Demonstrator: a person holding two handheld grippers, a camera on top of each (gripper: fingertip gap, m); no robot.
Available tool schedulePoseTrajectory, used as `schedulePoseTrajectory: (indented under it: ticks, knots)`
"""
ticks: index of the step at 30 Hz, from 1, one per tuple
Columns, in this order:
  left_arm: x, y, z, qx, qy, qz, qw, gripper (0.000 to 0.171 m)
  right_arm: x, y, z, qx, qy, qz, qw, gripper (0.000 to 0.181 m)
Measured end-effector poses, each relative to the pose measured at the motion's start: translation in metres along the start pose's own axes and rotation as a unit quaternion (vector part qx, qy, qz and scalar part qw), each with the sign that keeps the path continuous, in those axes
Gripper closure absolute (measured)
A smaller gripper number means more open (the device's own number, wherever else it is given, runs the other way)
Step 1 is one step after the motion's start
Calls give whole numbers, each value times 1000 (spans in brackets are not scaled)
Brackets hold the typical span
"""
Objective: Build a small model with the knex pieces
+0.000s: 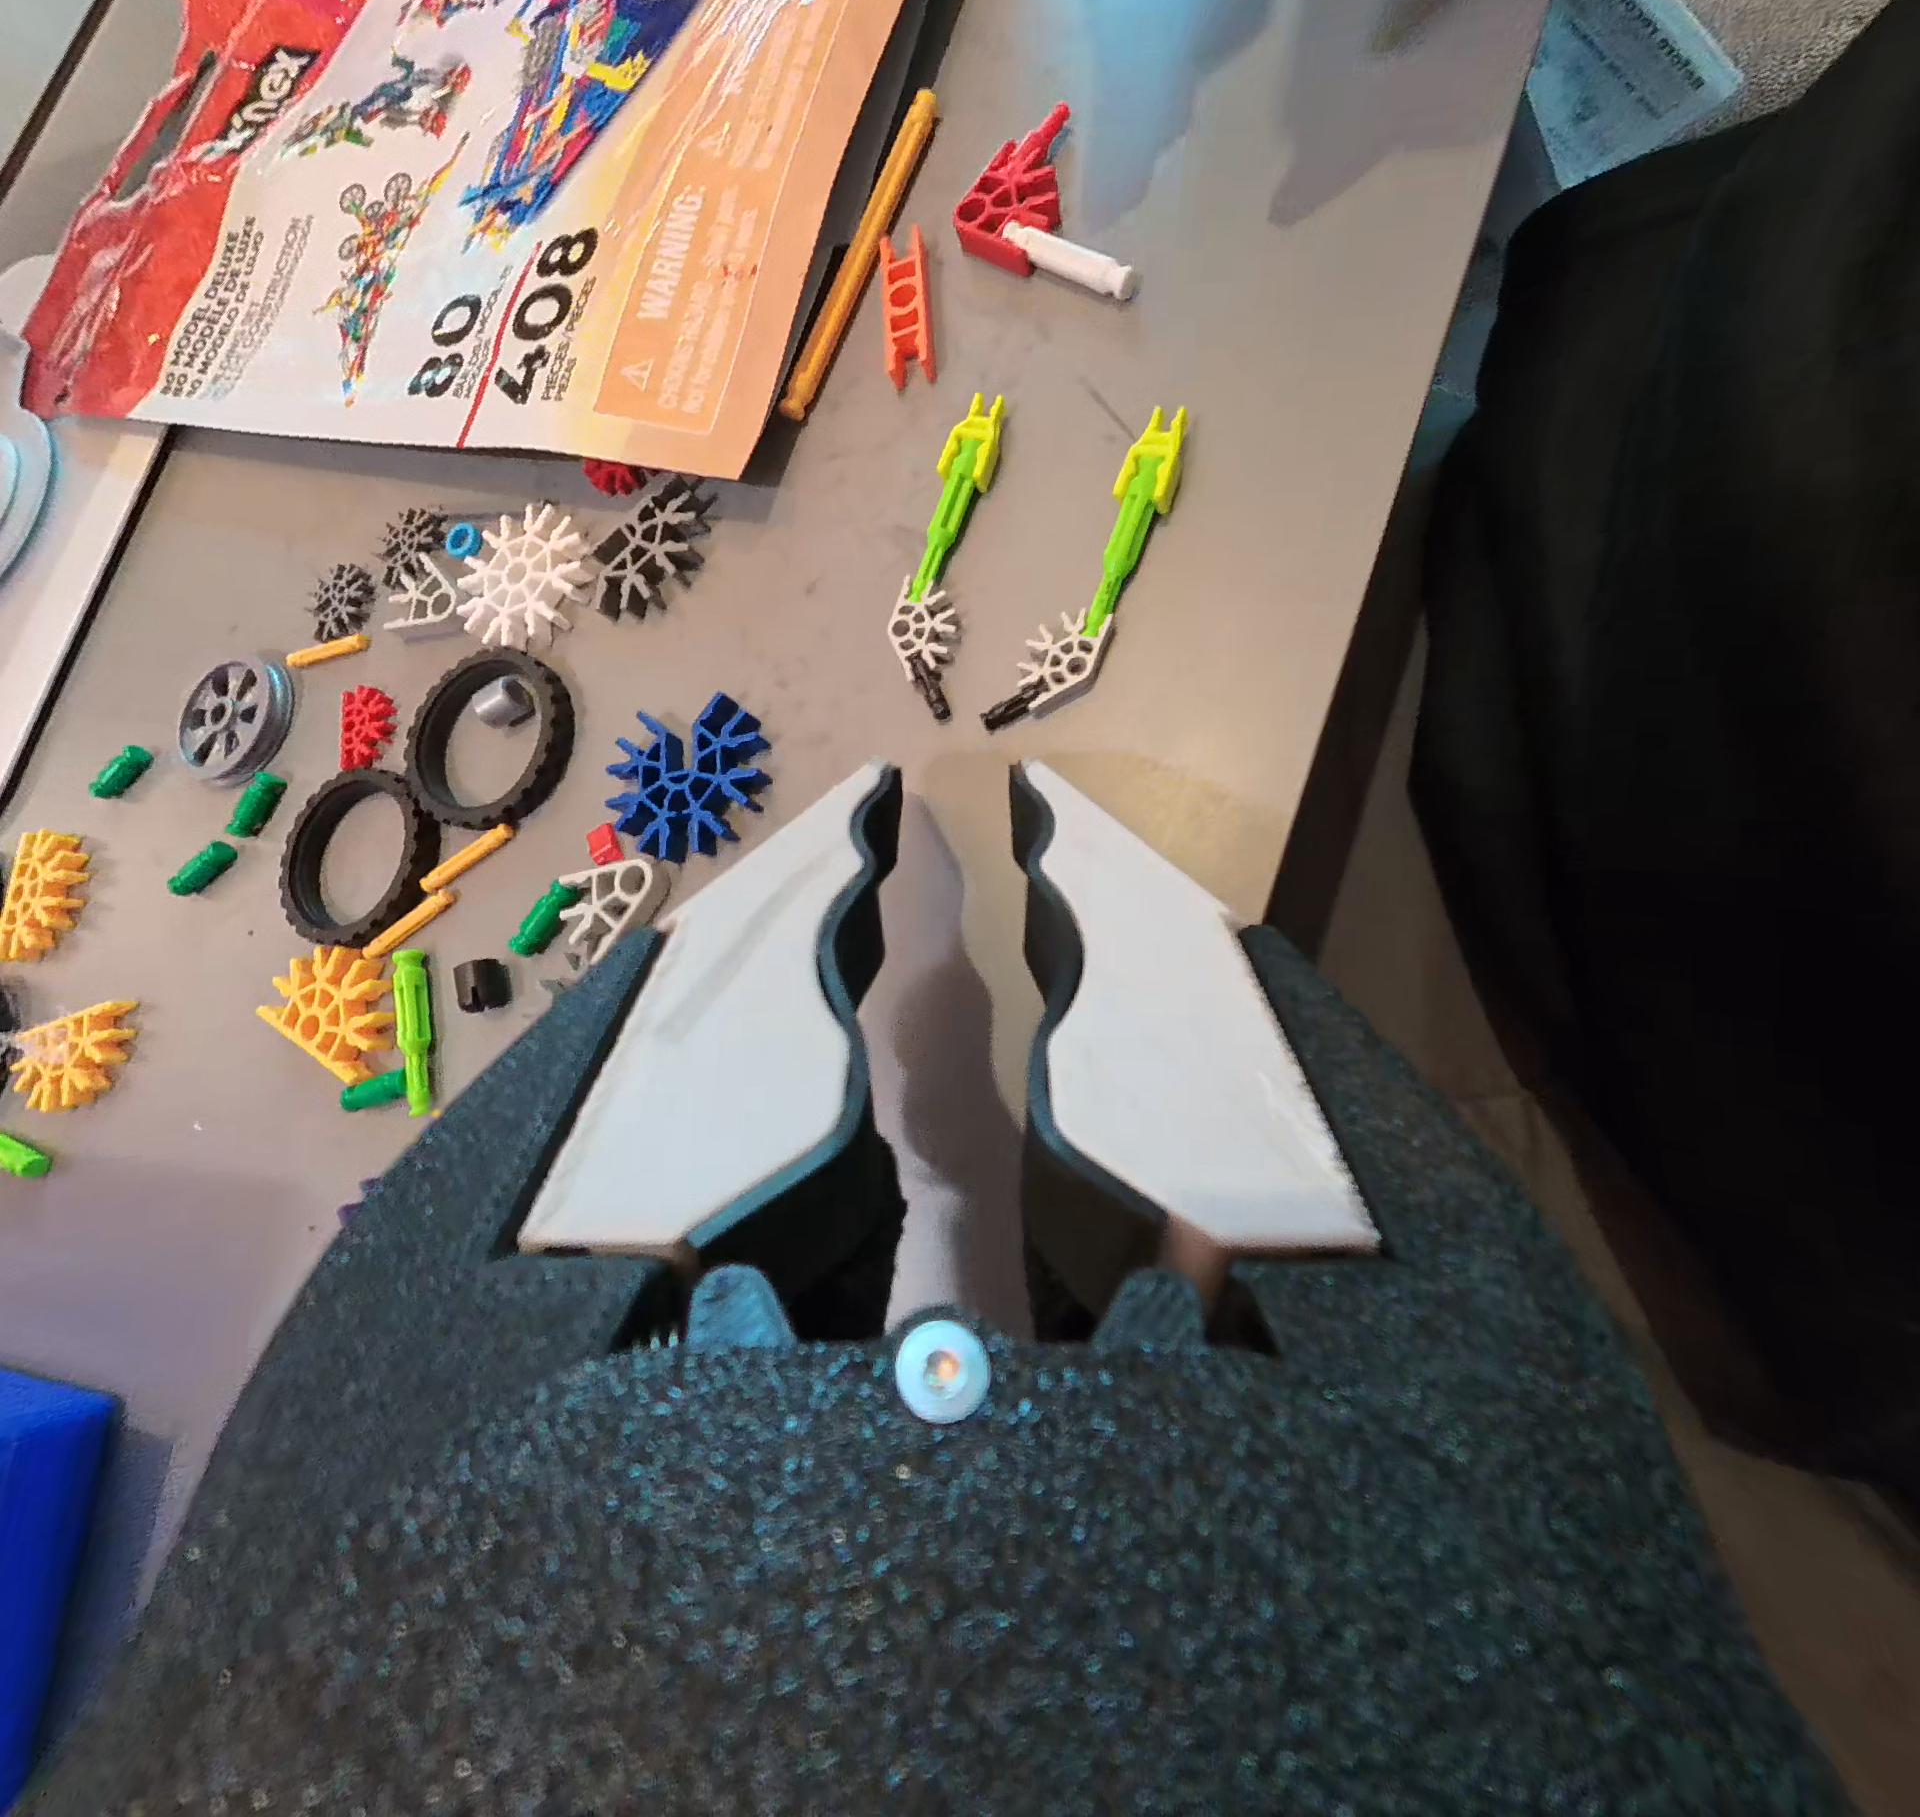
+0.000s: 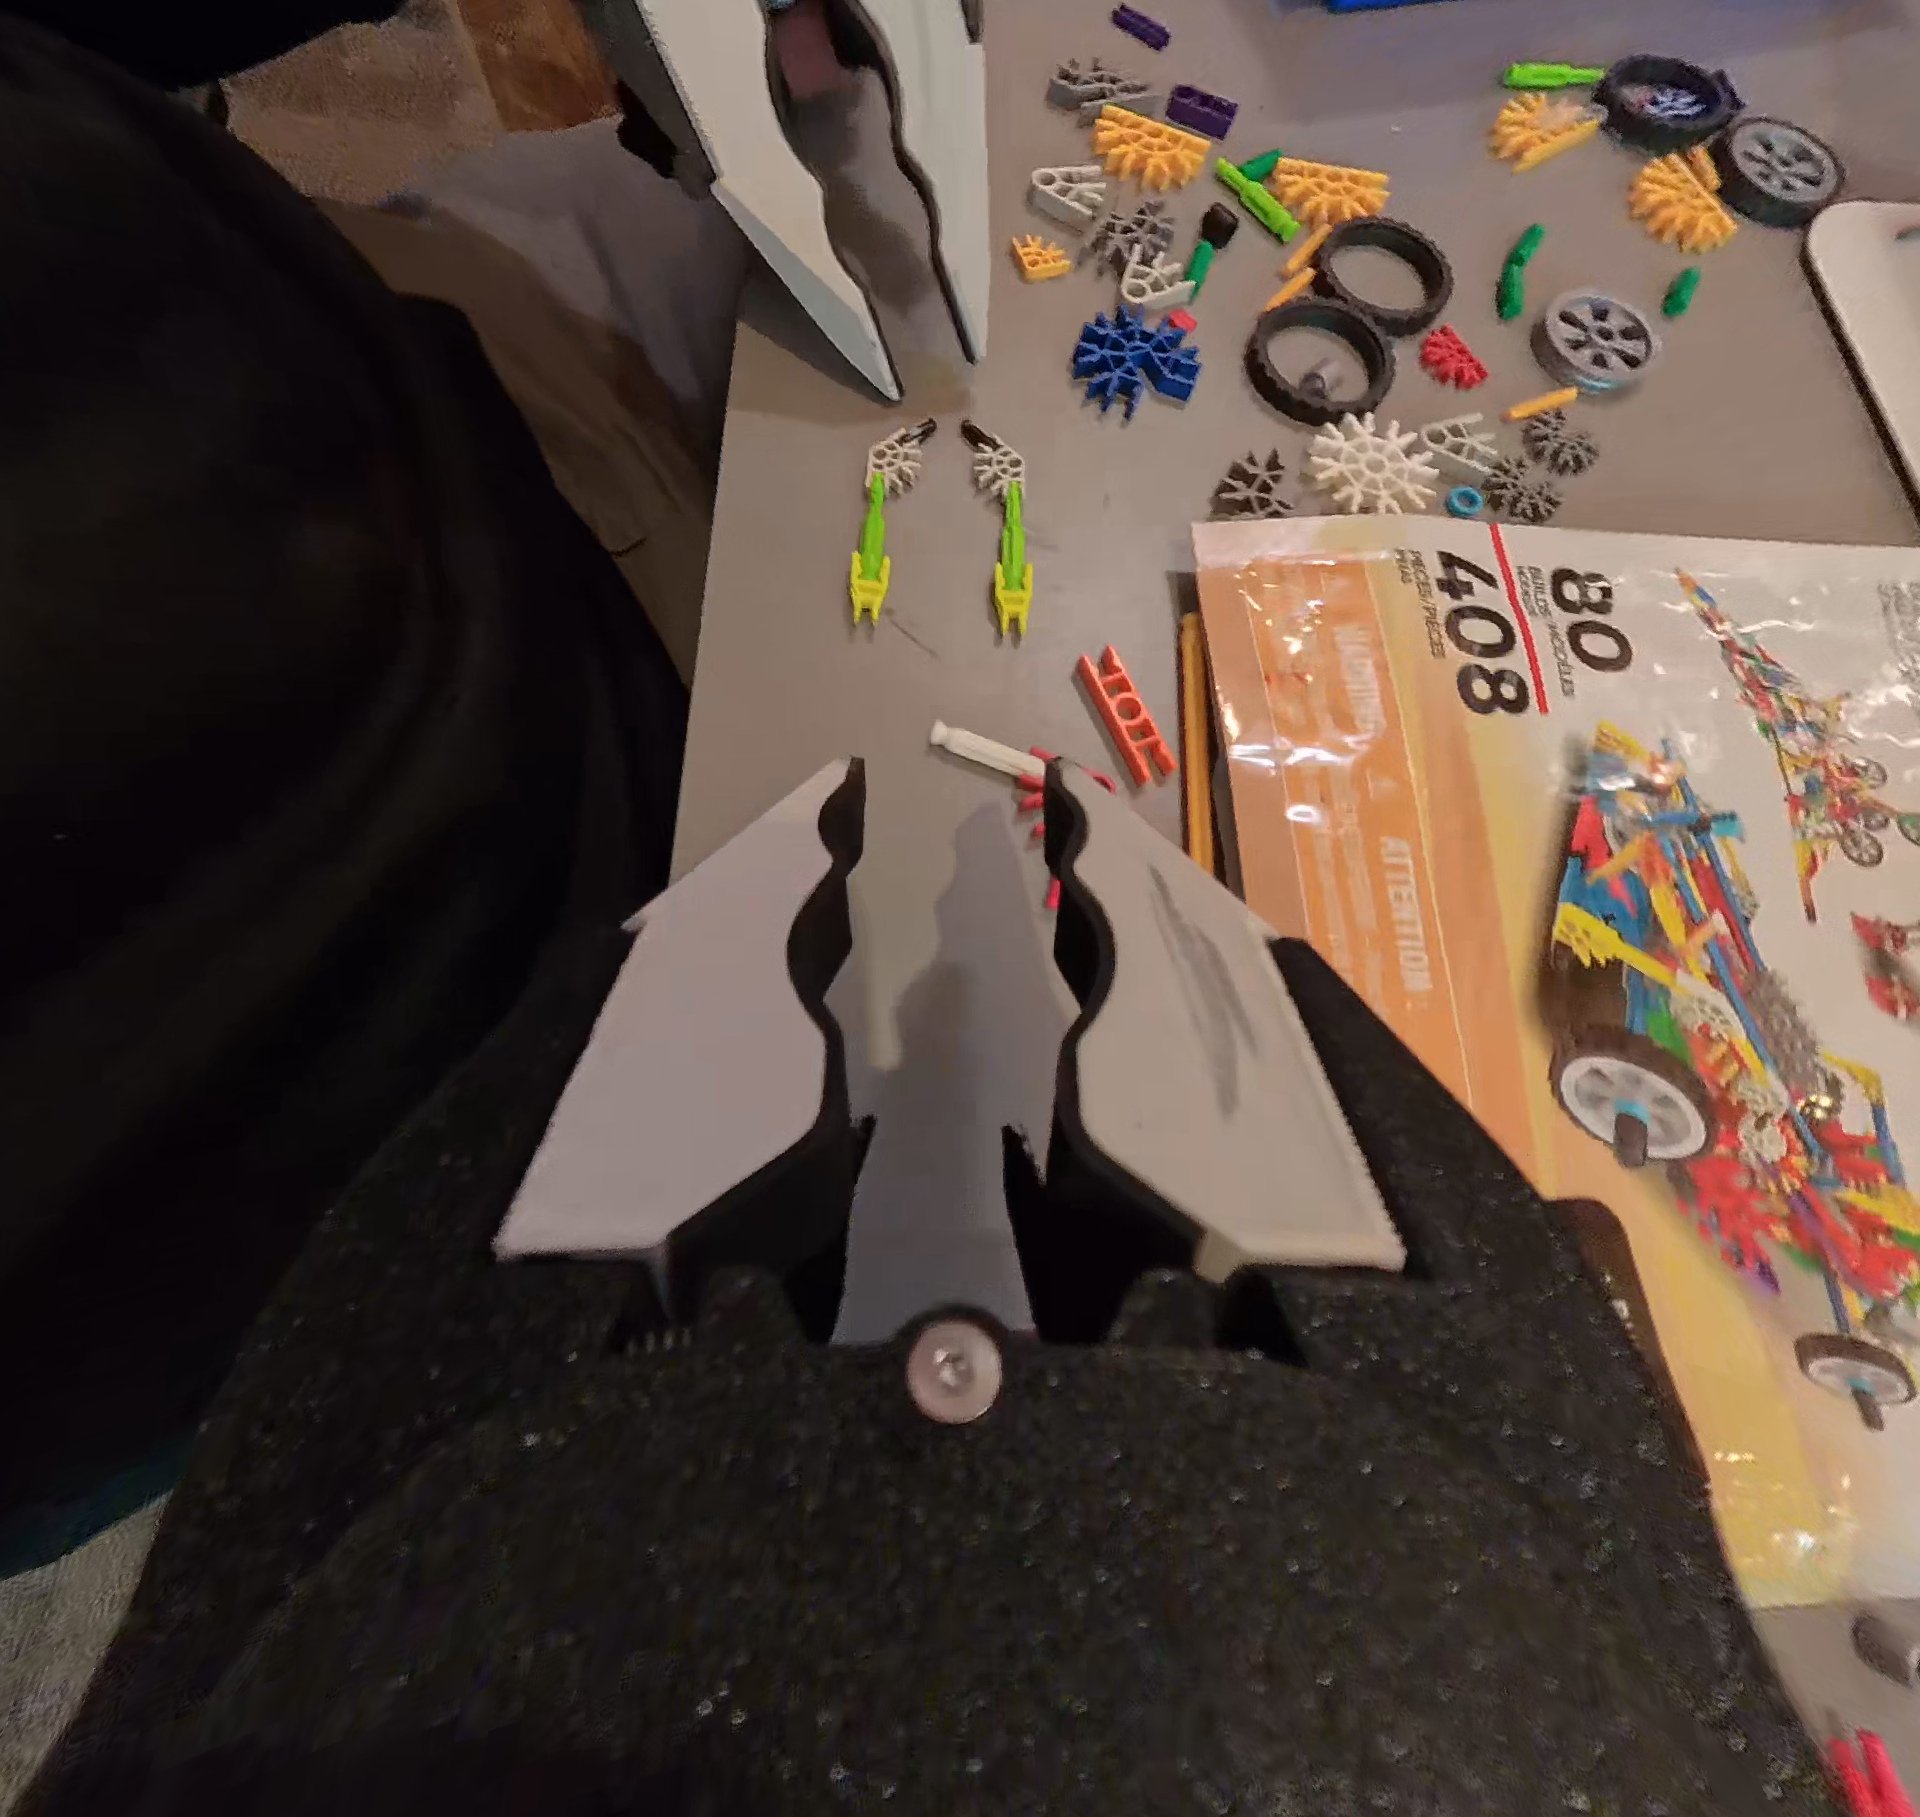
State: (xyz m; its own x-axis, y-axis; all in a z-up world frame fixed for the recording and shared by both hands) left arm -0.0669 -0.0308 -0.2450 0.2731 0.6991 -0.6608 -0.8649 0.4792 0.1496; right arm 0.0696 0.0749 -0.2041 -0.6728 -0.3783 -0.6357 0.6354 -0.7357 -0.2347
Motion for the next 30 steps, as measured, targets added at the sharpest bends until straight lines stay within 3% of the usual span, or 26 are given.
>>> schedulePoseTrajectory:
  ticks: [4,8,25,30]
  knots:
    - [-1,3,1,-14,-12,3,1000,152,7,6,-10,20,-21,11,1000,146]
    - [-1,4,2,-20,-13,1,1000,151,22,13,-25,35,0,25,999,137]
    - [5,-1,6,-13,-6,-3,1000,145,23,15,-22,34,-9,43,998,131]
    - [-7,6,1,-27,-13,15,999,145,21,14,-20,38,-21,43,998,131]
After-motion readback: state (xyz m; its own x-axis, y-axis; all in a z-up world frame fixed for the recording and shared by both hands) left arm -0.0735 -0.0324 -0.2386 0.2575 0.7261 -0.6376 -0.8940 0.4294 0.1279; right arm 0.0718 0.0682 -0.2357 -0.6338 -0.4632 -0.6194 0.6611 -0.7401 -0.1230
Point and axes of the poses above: each gripper's, where its closed fingertips meet, x out along the fingers, z out of its top, y = z × x across the jaws, the point moved 3 cm from there along -x, back along the fingers, and after that the axes turned 12 degrees about -x, right-handed, at the moved point
